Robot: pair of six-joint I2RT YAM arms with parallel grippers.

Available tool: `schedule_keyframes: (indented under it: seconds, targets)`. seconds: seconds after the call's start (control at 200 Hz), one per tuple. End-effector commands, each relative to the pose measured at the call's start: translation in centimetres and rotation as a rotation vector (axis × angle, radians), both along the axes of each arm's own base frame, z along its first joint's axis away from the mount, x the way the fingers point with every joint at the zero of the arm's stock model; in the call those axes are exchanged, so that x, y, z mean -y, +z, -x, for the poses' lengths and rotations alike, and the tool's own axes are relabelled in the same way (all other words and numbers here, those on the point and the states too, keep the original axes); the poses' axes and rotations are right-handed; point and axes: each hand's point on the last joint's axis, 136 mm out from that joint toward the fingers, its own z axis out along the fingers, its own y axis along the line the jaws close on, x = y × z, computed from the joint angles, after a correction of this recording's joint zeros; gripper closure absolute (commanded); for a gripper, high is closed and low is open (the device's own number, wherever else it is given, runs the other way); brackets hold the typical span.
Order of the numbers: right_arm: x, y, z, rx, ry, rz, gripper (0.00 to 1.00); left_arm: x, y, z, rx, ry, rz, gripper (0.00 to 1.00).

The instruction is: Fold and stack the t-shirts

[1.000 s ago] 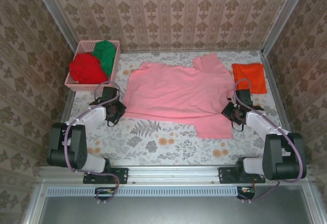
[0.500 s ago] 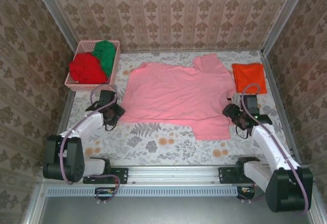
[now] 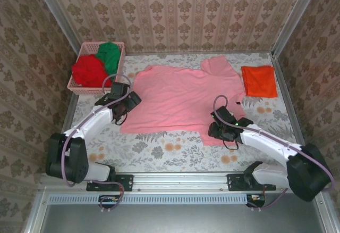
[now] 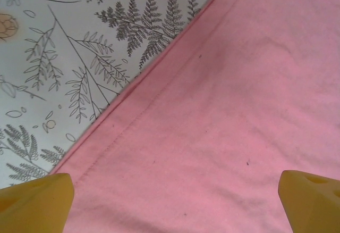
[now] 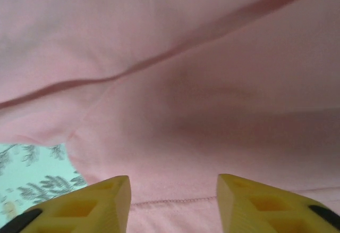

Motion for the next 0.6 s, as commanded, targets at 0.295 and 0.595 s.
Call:
schedule_keyframes:
  seconds: [0.295,0.595]
  targets:
    - [1.5,-5.5,7.6,-0.198,-0.091,0.013,0.65,1.3,-1.3,-0.1,-0.011,-0.057,-0.002,0.00]
    - [1.5,-4.4,11.6,-0.262,-0.080,-0.061,0.65,0.8,-1.7,0.6,-0.011,-0.049,-0.014,0.00]
